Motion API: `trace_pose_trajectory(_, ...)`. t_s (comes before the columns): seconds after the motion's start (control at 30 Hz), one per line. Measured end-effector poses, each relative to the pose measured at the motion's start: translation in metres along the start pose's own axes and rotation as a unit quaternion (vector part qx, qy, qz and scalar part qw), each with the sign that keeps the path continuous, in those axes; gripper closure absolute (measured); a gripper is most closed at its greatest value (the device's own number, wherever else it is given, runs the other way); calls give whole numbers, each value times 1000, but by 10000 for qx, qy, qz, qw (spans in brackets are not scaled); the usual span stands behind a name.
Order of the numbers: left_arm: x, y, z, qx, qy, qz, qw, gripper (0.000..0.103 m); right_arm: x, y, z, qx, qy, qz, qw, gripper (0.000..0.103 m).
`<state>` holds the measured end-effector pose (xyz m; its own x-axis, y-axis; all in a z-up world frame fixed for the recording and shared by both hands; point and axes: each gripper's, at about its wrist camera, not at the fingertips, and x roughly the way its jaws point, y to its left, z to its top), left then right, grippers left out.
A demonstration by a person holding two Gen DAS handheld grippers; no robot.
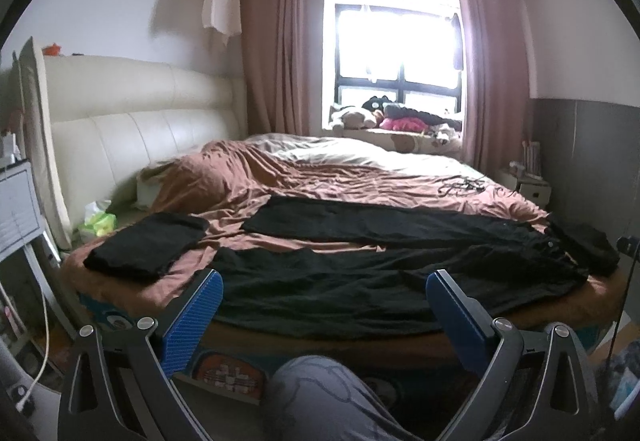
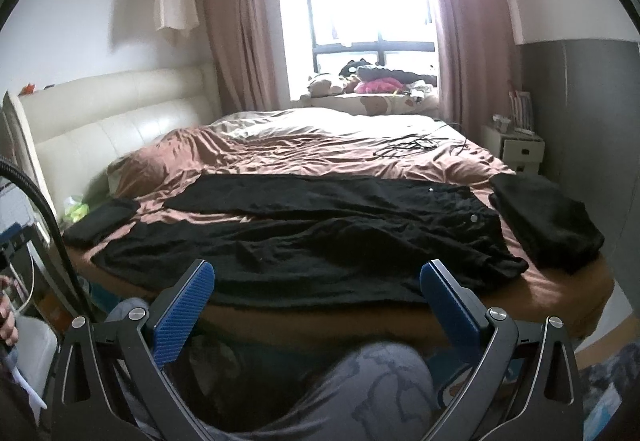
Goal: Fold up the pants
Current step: 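Lower both grippers toward the black pants' waistband and leg ends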
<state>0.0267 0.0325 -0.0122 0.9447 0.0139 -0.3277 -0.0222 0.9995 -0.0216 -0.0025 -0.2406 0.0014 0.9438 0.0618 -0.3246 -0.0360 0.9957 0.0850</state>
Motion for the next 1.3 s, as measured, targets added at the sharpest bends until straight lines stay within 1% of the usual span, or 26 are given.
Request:
trace_pose_trajectory(0.1, 20, 2, 0, -18, 168, 26, 9999, 0, 13, -7, 3, 137, 62, -79, 9999, 0)
trace_pose_trajectory(0.2, 41, 6, -1, -85, 345, 25, 9994, 0, 26, -12, 7, 296, 198, -50, 9994, 0)
trace_pose_trajectory(0.3, 63, 11, -4, -161, 578, 19, 9982, 0, 40, -18, 11, 424, 354, -186, 9983, 0)
trace_pose_trajectory(0.4, 85, 15, -11, -262, 796, 50, 9965, 0, 53, -21, 17, 422, 486, -217, 9977, 0)
trace_pose_trajectory(0.57, 114, 26, -20, -394, 1107, 139, 9930, 0, 73, -22, 25, 378, 637, -389, 9965, 0)
trace_pose_trajectory(0.67, 130, 31, -27, -450, 1277, 187, 9906, 0, 83, -27, 25, 483, 710, -366, 9956, 0)
trace_pose_trajectory(0.73, 139, 34, -31, -489, 1381, 182, 9890, 0, 92, -32, 25, 549, 876, -319, 9941, 0)
trace_pose_trajectory(0.83, 152, 41, -35, -538, 1493, 248, 9870, 0, 100, -39, 29, 662, 948, -476, 9922, 0)
trace_pose_trajectory(1.07, 176, 73, -46, -937, 1706, 315, 9804, 0, 109, -47, 35, 723, 1004, -692, 9899, 0)
trace_pose_trajectory(1.17, 181, 91, -46, -1122, 1797, 337, 9767, 3, 112, -53, 36, 729, 1076, -848, 9879, 0)
trace_pose_trajectory(1.23, 183, 105, -46, -1254, 1811, 394, 9746, 3, 113, -59, 36, 769, 1219, -982, 9847, 0)
trace_pose_trajectory(1.3, 186, 119, -48, -1407, 1863, 440, 9714, 8, 110, -66, 37, 882, 1251, -1082, 9823, 0)
